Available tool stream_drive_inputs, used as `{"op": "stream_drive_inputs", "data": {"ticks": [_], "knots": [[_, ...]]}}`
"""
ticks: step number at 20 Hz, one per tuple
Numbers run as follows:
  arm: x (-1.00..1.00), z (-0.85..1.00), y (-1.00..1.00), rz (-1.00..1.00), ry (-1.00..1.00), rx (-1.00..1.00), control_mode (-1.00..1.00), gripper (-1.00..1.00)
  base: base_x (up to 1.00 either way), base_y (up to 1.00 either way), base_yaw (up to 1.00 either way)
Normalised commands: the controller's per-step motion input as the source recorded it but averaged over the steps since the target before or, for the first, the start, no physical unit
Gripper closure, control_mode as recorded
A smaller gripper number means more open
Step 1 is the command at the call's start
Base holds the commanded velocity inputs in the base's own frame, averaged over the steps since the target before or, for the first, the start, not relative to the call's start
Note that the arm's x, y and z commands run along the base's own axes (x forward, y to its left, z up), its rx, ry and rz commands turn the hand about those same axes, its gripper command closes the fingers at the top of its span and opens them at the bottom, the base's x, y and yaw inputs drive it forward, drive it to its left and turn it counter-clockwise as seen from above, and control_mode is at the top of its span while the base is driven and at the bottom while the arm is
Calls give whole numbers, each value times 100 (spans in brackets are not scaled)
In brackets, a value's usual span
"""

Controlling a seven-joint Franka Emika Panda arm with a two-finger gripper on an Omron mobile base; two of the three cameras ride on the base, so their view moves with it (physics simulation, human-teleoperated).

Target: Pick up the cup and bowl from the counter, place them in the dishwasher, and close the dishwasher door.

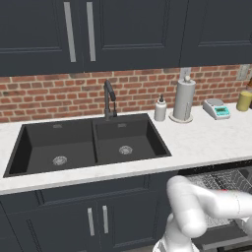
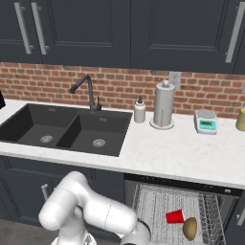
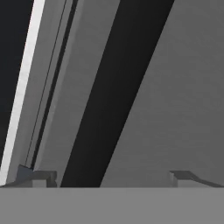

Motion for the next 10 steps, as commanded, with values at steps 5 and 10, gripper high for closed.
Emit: {"op": "stream_drive_inputs", "data": {"ticks": [5, 10], "knots": [[97, 0, 37, 0, -15, 1, -100, -100, 0, 0, 0], [100, 0, 37, 0, -13, 4, -100, -100, 0, 0, 0]]}}
